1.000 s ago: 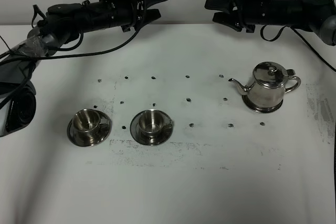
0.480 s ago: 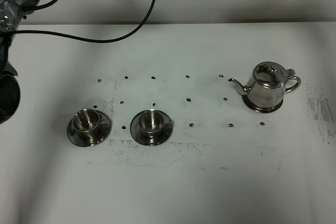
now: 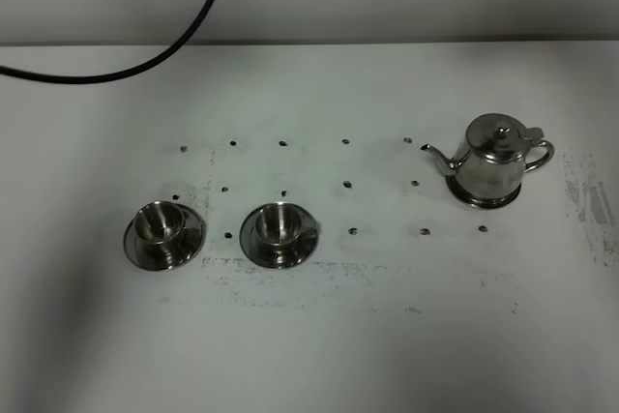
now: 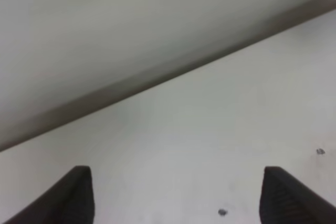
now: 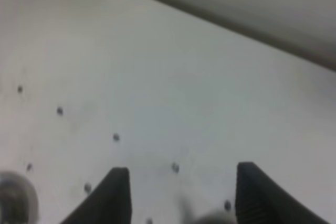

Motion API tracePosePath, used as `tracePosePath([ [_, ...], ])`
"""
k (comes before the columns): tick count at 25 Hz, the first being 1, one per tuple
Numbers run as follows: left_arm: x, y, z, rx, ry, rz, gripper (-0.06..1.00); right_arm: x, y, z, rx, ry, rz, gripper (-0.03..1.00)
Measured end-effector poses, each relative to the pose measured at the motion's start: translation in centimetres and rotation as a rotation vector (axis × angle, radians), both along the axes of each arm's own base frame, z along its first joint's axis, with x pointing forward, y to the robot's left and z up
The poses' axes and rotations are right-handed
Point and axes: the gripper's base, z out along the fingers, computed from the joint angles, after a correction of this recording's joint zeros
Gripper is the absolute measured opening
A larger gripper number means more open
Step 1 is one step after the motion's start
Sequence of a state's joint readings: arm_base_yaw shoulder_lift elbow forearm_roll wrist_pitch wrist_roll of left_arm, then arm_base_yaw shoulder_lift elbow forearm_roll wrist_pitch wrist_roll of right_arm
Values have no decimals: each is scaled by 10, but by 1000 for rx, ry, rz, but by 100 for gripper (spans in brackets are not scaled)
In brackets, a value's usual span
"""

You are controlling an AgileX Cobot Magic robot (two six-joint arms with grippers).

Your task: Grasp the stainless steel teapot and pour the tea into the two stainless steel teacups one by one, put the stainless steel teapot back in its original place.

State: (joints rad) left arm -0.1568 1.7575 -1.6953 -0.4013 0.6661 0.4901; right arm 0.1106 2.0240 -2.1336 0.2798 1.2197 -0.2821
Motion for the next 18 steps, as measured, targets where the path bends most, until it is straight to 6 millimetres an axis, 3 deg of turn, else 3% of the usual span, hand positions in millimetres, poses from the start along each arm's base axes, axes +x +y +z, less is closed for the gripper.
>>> tracePosePath([
  [2, -34, 8, 13, -1, -47, 24, 61, -18, 1, 7, -21, 12, 7, 43],
  [6, -100, 37, 20, -15, -146, 126, 60, -58, -3, 13, -35, 13, -2, 43],
  [13, -217, 65, 6, -50, -190, 242, 60, -116, -12, 20, -27, -129, -39, 43],
  [18, -289, 72, -10, 2, -163, 282, 59, -141, -19, 18, -60, -163, -48, 43],
])
